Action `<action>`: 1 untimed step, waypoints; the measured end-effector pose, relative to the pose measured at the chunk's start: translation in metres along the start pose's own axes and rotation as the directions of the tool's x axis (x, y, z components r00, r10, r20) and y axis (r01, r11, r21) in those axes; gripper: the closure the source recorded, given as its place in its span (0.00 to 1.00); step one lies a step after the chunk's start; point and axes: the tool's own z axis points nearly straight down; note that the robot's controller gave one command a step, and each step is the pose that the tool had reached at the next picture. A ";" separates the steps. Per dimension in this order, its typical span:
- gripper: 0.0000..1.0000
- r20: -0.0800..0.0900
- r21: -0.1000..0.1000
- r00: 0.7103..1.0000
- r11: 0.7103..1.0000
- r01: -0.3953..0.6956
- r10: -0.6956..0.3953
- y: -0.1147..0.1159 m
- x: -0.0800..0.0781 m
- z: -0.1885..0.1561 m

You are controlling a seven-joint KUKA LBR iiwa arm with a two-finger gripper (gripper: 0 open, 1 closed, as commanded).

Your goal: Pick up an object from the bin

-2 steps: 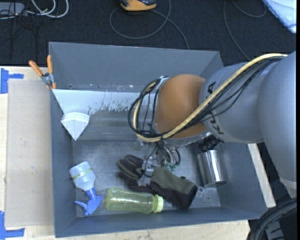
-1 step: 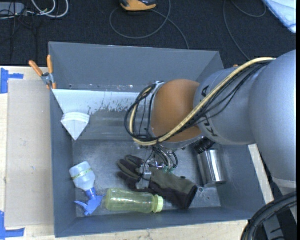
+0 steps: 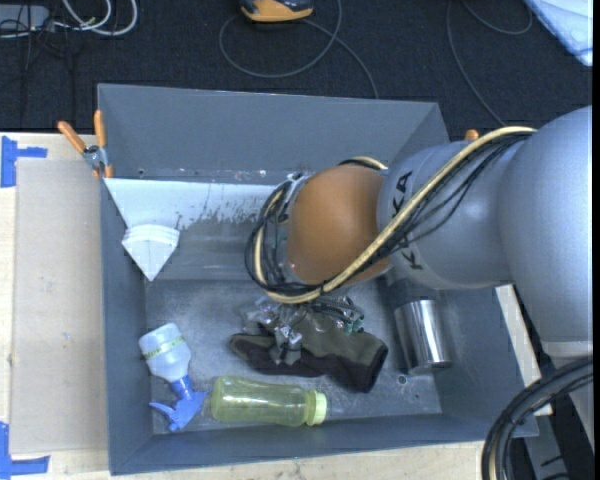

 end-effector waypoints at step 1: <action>1.00 0.000 0.000 1.000 1.000 -0.001 0.001 0.000 0.000 0.000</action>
Offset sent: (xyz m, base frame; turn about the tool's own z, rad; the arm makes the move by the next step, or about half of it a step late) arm -0.0175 0.0060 0.1554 0.0287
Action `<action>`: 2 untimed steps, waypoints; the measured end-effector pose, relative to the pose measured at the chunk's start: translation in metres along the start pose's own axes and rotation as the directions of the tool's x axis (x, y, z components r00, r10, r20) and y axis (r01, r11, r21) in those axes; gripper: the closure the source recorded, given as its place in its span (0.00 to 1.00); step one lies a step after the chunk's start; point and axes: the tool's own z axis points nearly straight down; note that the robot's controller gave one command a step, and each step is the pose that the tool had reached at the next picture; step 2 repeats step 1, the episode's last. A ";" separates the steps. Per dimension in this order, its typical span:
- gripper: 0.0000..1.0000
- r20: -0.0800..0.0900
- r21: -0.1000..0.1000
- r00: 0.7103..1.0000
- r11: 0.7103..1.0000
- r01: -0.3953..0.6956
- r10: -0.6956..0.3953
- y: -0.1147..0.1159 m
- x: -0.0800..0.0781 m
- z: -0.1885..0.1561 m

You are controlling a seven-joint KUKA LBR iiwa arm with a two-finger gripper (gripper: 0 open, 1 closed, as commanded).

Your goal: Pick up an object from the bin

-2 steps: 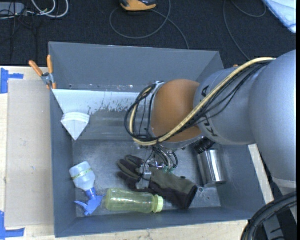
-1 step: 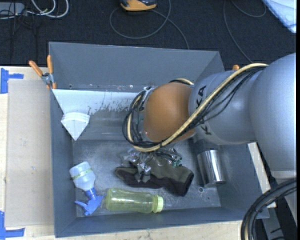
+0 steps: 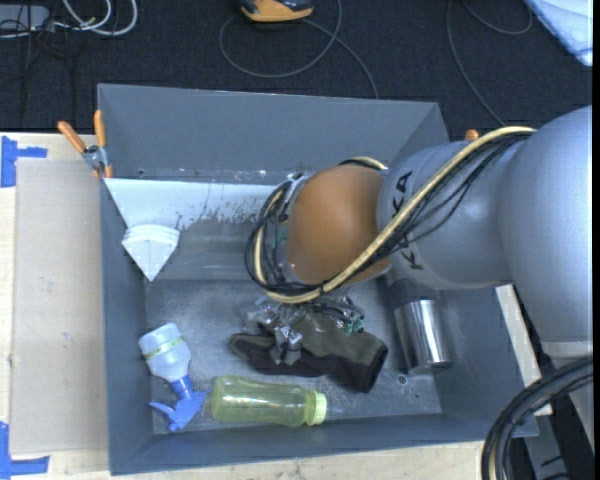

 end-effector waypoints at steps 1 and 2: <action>1.00 0.006 0.001 1.000 1.000 -0.026 0.026 0.015 0.009 -0.157; 1.00 0.006 0.001 1.000 1.000 -0.026 0.026 0.015 0.009 -0.157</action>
Offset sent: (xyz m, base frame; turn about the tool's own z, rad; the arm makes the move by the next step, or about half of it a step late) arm 0.0000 0.0000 0.0000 0.0000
